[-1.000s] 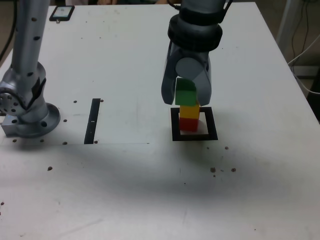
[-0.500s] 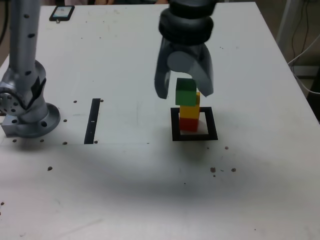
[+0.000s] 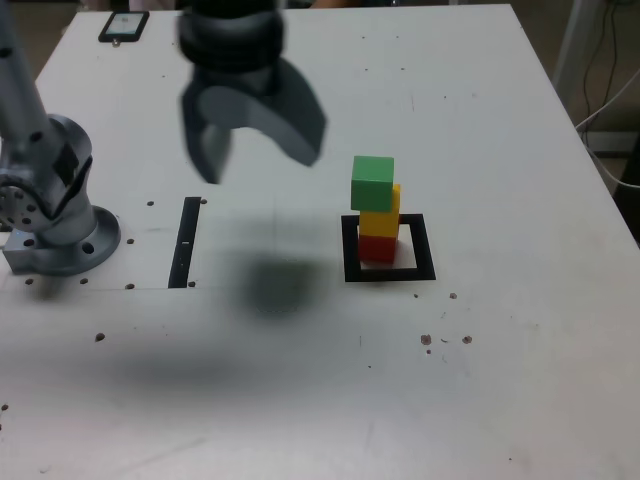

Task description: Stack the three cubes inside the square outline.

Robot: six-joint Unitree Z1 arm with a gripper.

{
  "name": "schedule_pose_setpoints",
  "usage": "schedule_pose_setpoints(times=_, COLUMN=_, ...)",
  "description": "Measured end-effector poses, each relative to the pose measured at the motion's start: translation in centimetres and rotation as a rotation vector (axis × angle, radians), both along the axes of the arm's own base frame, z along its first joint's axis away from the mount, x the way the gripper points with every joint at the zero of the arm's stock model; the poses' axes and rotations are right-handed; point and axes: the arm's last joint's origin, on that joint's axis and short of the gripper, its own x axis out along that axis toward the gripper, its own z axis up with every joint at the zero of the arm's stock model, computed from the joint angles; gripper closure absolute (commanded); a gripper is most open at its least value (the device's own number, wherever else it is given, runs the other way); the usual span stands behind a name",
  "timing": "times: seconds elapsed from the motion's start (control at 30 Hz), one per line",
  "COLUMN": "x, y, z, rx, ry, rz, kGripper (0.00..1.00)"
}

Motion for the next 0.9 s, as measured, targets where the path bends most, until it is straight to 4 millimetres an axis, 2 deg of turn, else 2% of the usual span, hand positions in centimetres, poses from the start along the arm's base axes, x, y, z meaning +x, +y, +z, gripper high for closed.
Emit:
schedule_pose_setpoints(times=0.2, x=-5.1, y=0.9, z=-0.3, rx=0.029, ry=-0.026, rz=0.002, kGripper=0.0)
schedule_pose_setpoints(times=0.3, x=-7.2, y=1.3, z=-1.2, rx=0.035, ry=-0.002, rz=0.016, kGripper=0.0)
schedule_pose_setpoints(times=0.57, x=-8.5, y=1.1, z=-5.5, rx=-0.04, ry=0.01, rz=0.034, kGripper=0.0)
schedule_pose_setpoints(times=0.9, x=-9.3, y=1.1, z=-6.8, rx=-0.035, ry=0.04, rz=0.03, kGripper=0.0)
